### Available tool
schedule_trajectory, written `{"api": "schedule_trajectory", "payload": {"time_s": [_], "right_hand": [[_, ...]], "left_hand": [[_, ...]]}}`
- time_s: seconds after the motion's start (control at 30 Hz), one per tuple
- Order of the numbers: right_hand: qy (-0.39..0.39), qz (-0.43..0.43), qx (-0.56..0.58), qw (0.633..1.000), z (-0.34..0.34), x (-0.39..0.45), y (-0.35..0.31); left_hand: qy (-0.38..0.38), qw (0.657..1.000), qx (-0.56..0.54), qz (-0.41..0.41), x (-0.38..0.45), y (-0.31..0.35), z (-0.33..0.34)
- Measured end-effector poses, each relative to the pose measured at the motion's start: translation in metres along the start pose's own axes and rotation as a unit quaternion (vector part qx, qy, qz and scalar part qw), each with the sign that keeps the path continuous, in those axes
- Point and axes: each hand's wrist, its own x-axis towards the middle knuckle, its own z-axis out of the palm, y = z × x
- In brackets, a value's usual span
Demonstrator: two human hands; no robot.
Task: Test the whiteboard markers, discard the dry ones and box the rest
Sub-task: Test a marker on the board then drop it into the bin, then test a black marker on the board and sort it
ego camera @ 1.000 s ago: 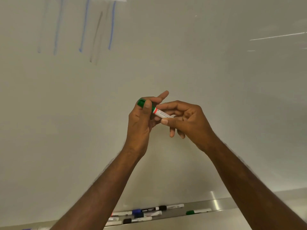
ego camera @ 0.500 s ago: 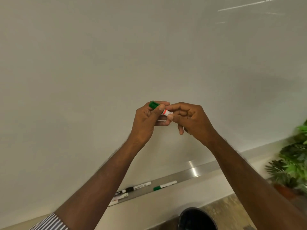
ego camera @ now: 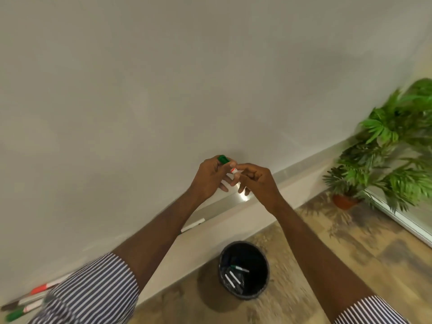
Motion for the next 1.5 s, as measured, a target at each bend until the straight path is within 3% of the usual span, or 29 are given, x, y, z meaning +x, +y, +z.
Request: {"api": "schedule_trajectory", "payload": {"time_s": [0.27, 0.53, 0.83, 1.1, 1.33, 1.5], "right_hand": [[0.072, 0.066, 0.080, 0.992, -0.028, -0.013, 0.066], [0.133, 0.053, 0.043, 0.989, -0.048, -0.015, 0.101], [0.131, 0.040, 0.014, 0.990, -0.056, -0.010, 0.111], [0.077, 0.030, -0.047, 0.995, -0.025, 0.007, 0.116], [-0.037, 0.043, -0.140, 0.989, 0.028, 0.023, 0.129], [-0.122, 0.038, -0.164, 0.978, 0.084, 0.027, 0.132]], "left_hand": [[-0.031, 0.997, 0.041, -0.061, 0.034, -0.051, 0.063], [-0.047, 0.993, 0.102, -0.021, 0.055, -0.082, 0.095], [-0.054, 0.994, 0.096, -0.004, 0.059, -0.095, 0.103], [-0.025, 0.985, 0.172, 0.023, 0.045, -0.117, 0.064], [0.074, 0.965, 0.250, -0.008, 0.006, -0.152, -0.010], [0.102, 0.950, 0.293, -0.028, -0.046, -0.180, -0.064]]}}
